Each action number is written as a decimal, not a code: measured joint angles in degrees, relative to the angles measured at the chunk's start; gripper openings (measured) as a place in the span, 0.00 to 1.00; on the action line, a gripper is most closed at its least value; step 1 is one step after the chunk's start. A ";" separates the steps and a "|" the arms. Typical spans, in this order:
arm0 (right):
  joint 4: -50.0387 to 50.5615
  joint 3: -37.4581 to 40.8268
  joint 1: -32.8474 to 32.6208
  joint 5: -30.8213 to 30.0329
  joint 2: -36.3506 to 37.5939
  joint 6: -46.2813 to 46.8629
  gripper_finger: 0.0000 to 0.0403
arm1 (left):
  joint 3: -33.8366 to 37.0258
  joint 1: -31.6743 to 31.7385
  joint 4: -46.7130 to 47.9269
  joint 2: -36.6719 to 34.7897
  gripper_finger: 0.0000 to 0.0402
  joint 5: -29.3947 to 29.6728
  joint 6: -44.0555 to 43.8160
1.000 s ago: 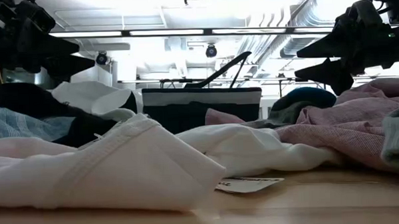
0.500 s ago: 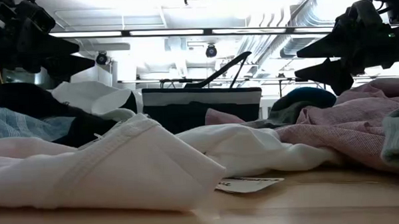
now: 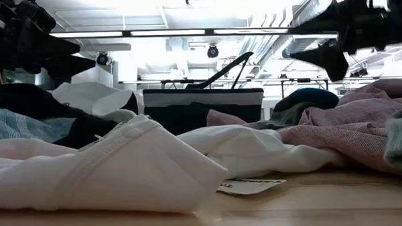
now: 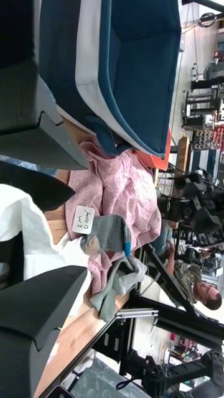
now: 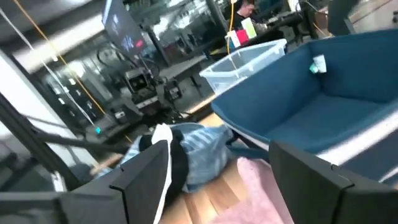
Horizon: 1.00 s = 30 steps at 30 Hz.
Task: Pick & Place Cloths
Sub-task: Put the gray sock into the orange bin
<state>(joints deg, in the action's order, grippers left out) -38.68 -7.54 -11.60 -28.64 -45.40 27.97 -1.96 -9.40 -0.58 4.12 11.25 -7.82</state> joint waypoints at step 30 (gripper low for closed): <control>32.80 -25.65 -13.26 -5.79 -25.32 -7.11 0.67 | 0.00 0.01 -0.09 0.00 0.64 -0.02 0.01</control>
<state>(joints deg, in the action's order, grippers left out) -5.88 -33.19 -24.86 -34.44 -70.72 20.86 -1.96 -9.39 -0.67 4.12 11.22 -7.81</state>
